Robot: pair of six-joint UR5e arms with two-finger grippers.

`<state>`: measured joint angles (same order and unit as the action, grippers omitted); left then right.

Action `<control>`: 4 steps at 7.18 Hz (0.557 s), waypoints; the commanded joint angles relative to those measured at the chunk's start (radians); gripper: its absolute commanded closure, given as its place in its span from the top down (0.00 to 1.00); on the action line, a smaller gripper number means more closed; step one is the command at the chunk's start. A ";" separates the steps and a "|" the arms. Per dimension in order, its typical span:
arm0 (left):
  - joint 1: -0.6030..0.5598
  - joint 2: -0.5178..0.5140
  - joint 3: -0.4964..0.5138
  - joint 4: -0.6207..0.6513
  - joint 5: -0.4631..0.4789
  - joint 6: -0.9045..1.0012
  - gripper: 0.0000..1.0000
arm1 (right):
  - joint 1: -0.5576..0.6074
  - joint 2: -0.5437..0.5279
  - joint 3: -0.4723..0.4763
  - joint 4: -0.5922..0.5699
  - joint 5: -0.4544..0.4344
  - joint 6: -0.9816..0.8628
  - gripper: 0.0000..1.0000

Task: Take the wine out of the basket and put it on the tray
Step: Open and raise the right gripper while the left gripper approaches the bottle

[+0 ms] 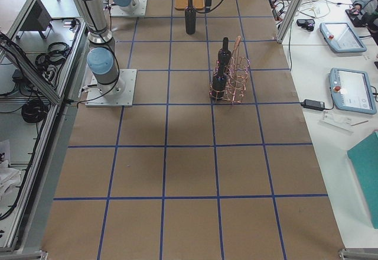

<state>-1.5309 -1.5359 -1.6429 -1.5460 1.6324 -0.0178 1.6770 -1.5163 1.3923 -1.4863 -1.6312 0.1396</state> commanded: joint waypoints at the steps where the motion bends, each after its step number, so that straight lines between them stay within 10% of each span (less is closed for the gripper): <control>1: -0.150 -0.006 0.012 0.015 -0.025 -0.072 1.00 | -0.036 -0.065 0.014 0.041 -0.024 -0.049 1.00; 4: -0.317 -0.021 0.006 0.023 -0.029 -0.134 1.00 | -0.045 -0.061 0.036 0.040 -0.021 -0.064 1.00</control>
<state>-1.7820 -1.5471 -1.6349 -1.5287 1.6048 -0.1352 1.6364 -1.5777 1.4202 -1.4421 -1.6538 0.0772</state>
